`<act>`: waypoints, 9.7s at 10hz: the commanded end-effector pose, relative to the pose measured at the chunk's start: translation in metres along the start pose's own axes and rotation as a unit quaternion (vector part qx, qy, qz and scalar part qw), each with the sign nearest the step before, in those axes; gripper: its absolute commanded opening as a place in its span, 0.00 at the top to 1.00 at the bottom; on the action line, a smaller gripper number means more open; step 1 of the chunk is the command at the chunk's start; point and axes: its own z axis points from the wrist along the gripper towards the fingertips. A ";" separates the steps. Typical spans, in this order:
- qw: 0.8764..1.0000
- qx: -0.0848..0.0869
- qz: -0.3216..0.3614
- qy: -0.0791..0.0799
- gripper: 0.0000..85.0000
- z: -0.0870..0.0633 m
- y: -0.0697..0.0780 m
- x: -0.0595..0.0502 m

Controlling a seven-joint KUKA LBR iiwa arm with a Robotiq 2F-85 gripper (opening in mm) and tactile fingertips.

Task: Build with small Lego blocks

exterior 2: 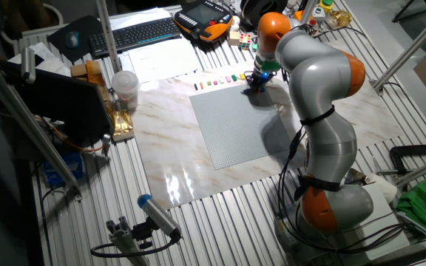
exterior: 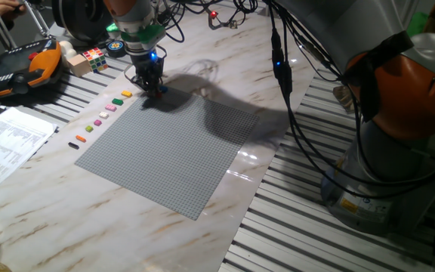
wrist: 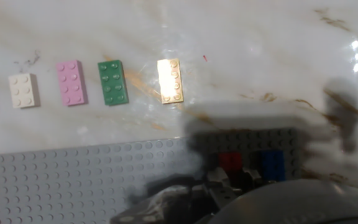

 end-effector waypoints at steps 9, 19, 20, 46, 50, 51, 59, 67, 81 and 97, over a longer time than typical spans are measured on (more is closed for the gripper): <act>1.000 0.002 0.008 0.002 0.99 0.002 0.001 0.000; 1.000 0.004 0.012 0.001 0.99 0.003 0.005 0.000; 1.000 0.006 0.013 0.000 0.99 0.002 0.005 0.000; 0.999 0.017 0.030 0.010 0.60 -0.019 0.008 0.001; 1.000 0.010 0.020 0.012 0.99 -0.018 0.007 0.003; 1.000 0.008 0.020 0.013 0.99 -0.017 0.007 0.003; 1.000 -0.002 0.019 0.011 0.99 -0.010 0.005 0.002; 1.000 -0.001 0.024 0.005 0.99 -0.005 0.004 0.001; 1.000 -0.012 0.003 0.002 0.99 0.000 0.004 0.004; 1.000 -0.013 0.004 -0.003 0.99 0.002 0.002 0.006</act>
